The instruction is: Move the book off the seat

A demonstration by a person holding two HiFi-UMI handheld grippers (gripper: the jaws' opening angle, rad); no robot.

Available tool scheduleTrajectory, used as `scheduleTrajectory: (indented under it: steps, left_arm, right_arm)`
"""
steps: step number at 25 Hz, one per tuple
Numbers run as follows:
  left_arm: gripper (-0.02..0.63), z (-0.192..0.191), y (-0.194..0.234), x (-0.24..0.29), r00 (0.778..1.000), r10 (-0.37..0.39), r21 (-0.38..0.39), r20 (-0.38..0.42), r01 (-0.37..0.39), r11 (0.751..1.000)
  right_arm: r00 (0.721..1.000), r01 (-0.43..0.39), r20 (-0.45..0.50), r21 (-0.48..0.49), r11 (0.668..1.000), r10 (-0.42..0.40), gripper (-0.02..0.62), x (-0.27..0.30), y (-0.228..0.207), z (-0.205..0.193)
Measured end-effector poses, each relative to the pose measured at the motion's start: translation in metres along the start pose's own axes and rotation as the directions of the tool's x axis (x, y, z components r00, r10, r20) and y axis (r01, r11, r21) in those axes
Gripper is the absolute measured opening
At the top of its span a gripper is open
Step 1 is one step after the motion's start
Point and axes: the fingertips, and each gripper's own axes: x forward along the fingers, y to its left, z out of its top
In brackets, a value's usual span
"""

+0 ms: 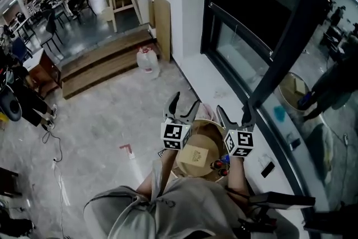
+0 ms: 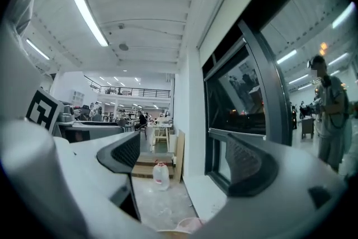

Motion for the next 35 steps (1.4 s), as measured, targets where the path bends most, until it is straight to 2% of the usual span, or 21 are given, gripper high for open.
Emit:
scheduleTrajectory:
  steps: [5, 9, 11, 13, 17, 21, 30, 35]
  left_arm:
    - [0.308, -0.007, -0.003, 0.001, 1.0, -0.007, -0.039, -0.028, 0.006, 0.999]
    - [0.308, -0.001, 0.012, -0.005, 0.996, 0.076, 0.032, -0.048, -0.075, 0.997]
    - [0.308, -0.002, 0.017, -0.01, 0.995, 0.094, -0.006, -0.042, -0.094, 0.996]
    - [0.313, -0.002, 0.015, -0.013, 0.997, 0.083, -0.076, -0.007, -0.083, 0.994]
    - [0.313, 0.002, 0.001, -0.013, 0.998, 0.049, -0.058, 0.038, -0.047, 0.997]
    - [0.313, 0.003, -0.005, -0.011, 1.0, 0.01, -0.03, 0.03, -0.009, 1.0]
    - [0.313, -0.005, 0.001, -0.015, 1.0, -0.024, -0.053, 0.005, 0.024, 0.998]
    - [0.313, -0.014, -0.014, -0.008, 0.994, -0.109, -0.066, -0.014, 0.108, 0.992]
  right_arm:
    - [1.0, -0.002, -0.015, 0.011, 1.0, 0.002, 0.479, -0.004, 0.002, -0.009]
    - [1.0, -0.003, -0.021, 0.003, 1.0, 0.003, 0.479, -0.009, 0.008, -0.01]
    - [1.0, -0.008, -0.022, 0.0, 1.0, 0.008, 0.477, -0.013, 0.011, -0.01]
    - [1.0, -0.015, -0.025, -0.002, 1.0, 0.015, 0.479, -0.017, 0.012, -0.012]
    - [0.999, -0.019, -0.029, -0.002, 1.0, 0.019, 0.477, -0.021, 0.01, -0.018]
    - [0.999, -0.006, -0.032, 0.005, 1.0, 0.006, 0.478, -0.019, 0.007, -0.02]
    - [0.999, 0.012, -0.048, 0.012, 1.0, -0.011, 0.479, -0.021, 0.013, -0.027]
    - [0.995, 0.092, -0.045, -0.004, 0.996, -0.092, 0.479, -0.037, 0.004, -0.021]
